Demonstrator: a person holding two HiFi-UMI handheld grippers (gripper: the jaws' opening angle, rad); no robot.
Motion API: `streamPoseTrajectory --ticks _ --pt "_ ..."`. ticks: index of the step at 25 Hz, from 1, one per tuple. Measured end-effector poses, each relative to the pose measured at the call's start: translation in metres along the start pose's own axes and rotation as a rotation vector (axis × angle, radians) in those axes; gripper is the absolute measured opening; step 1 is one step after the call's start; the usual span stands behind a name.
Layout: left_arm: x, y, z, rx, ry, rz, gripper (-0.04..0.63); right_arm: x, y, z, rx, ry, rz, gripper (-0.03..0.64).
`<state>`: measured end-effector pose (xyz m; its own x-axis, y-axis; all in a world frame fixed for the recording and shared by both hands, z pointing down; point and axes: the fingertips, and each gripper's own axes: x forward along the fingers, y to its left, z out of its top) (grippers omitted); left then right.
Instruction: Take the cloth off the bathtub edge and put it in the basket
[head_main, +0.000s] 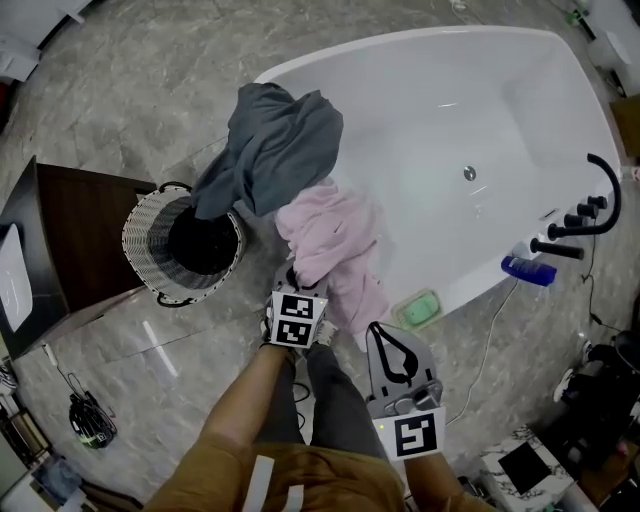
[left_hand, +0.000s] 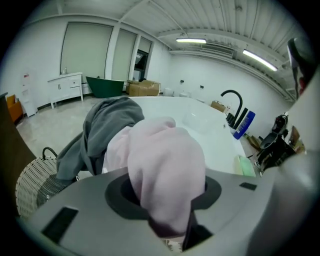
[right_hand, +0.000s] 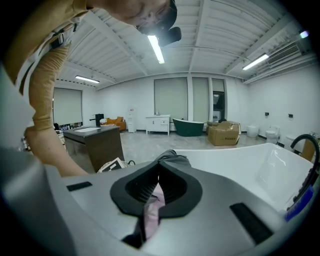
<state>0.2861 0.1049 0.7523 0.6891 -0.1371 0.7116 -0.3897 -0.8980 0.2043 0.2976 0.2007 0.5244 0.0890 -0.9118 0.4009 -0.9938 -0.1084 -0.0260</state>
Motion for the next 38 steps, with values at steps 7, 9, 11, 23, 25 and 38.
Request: streamPoseTrajectory --ticks 7,9,11,23,25,38 --pt "-0.058 -0.005 0.058 0.041 -0.165 -0.037 0.167 -0.003 0.013 0.029 -0.028 -0.037 0.008 0.006" --pt "-0.075 -0.006 0.074 0.058 -0.197 -0.040 0.167 -0.007 0.015 0.042 -0.038 -0.063 -0.002 0.006" --pt "-0.092 -0.007 0.089 0.076 -0.222 -0.040 0.167 -0.013 0.018 0.053 -0.043 -0.078 -0.009 0.006" --pt "-0.214 -0.042 0.170 0.114 -0.405 -0.058 0.166 -0.063 0.049 0.113 -0.092 -0.155 -0.008 0.006" --pt "-0.233 -0.048 0.185 0.126 -0.440 -0.057 0.166 -0.071 0.050 0.121 -0.085 -0.154 -0.005 0.006" --pt "-0.342 -0.053 0.249 0.172 -0.635 -0.014 0.166 -0.090 0.057 0.183 -0.058 -0.287 0.010 0.006"
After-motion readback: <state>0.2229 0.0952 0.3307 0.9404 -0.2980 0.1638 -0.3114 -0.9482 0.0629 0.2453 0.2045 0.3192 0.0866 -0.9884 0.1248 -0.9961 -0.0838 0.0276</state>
